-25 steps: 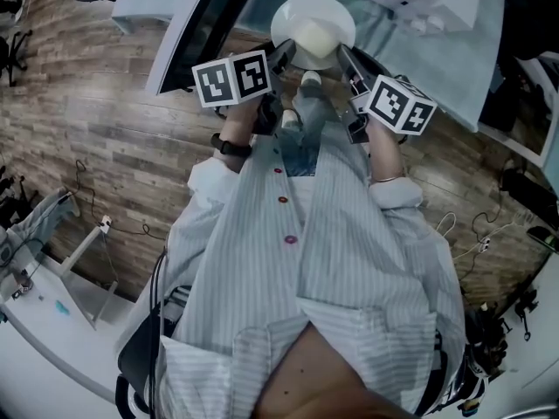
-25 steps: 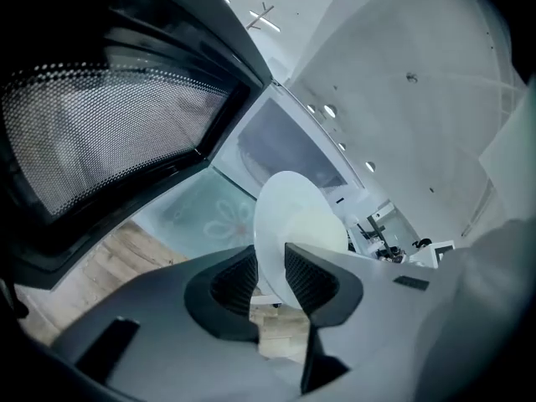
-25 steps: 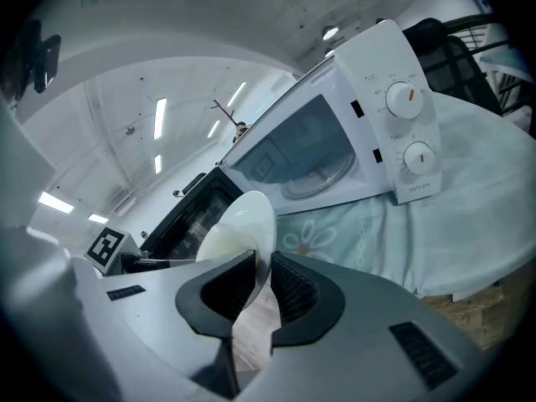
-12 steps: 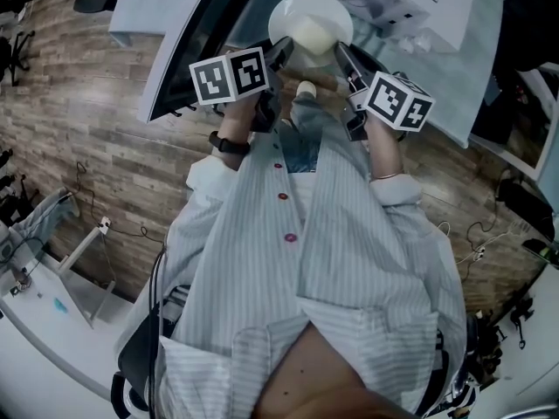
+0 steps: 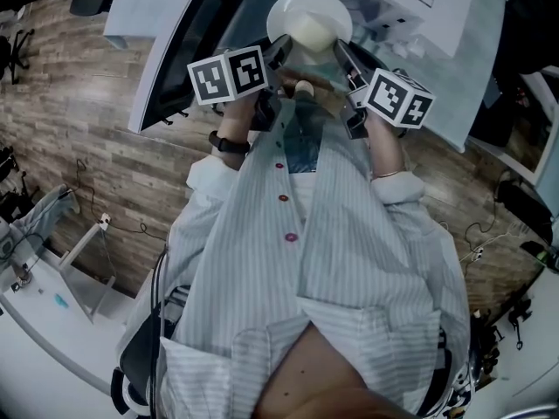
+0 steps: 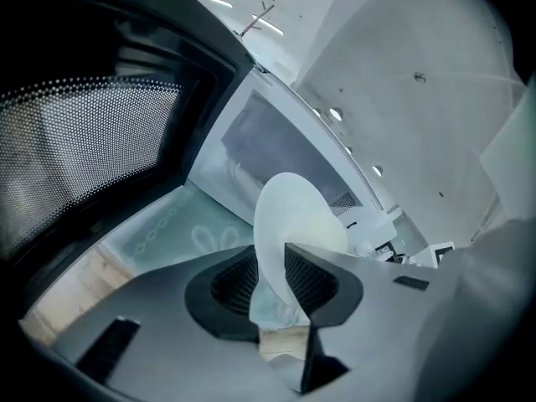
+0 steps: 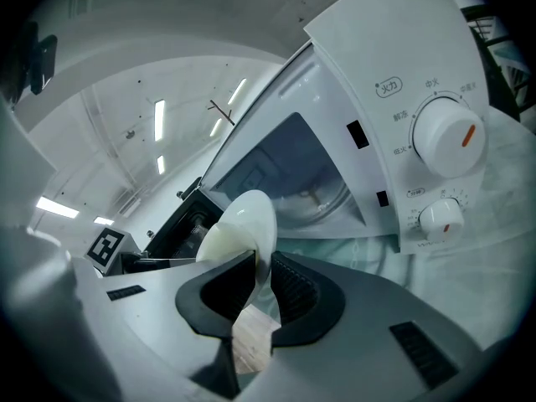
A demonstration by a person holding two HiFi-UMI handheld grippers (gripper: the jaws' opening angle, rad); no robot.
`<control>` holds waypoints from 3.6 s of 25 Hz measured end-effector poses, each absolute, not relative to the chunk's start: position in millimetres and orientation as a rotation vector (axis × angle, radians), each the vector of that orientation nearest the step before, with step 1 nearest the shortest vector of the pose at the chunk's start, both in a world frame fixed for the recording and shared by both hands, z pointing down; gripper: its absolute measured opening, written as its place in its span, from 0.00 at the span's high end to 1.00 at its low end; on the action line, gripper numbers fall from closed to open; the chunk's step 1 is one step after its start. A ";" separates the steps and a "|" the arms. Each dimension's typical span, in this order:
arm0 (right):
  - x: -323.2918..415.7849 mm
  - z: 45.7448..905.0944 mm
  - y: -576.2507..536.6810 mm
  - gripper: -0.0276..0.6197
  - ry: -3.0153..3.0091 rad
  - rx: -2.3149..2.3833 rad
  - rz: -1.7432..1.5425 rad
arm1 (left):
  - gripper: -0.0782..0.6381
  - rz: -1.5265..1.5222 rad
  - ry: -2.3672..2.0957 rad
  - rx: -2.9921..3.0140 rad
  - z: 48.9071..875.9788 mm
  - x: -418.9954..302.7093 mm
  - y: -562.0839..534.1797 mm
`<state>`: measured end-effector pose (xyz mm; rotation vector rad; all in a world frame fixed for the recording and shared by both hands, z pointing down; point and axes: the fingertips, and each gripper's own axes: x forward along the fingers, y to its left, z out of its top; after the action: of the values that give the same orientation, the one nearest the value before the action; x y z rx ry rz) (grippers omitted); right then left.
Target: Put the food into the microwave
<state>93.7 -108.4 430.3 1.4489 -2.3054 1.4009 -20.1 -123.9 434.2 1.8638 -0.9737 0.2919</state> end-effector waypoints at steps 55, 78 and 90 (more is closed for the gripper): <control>104.0 501.8 -183.7 0.84 -2.076 1.793 1.456 | 0.76 0.489 -0.900 1.899 501.1 -5.2 -218.0; 121.0 509.0 -231.0 0.83 -2.050 1.896 1.357 | 0.73 0.540 -0.960 2.012 508.8 15.6 -271.0; 125.4 508.1 -241.4 0.82 -2.024 1.944 1.204 | 0.72 0.564 -0.963 2.126 511.2 23.4 -283.0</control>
<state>125.4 -241.4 508.1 1.9444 -2.0238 1.2045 23.4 -283.0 511.2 2.1259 -0.9634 0.5640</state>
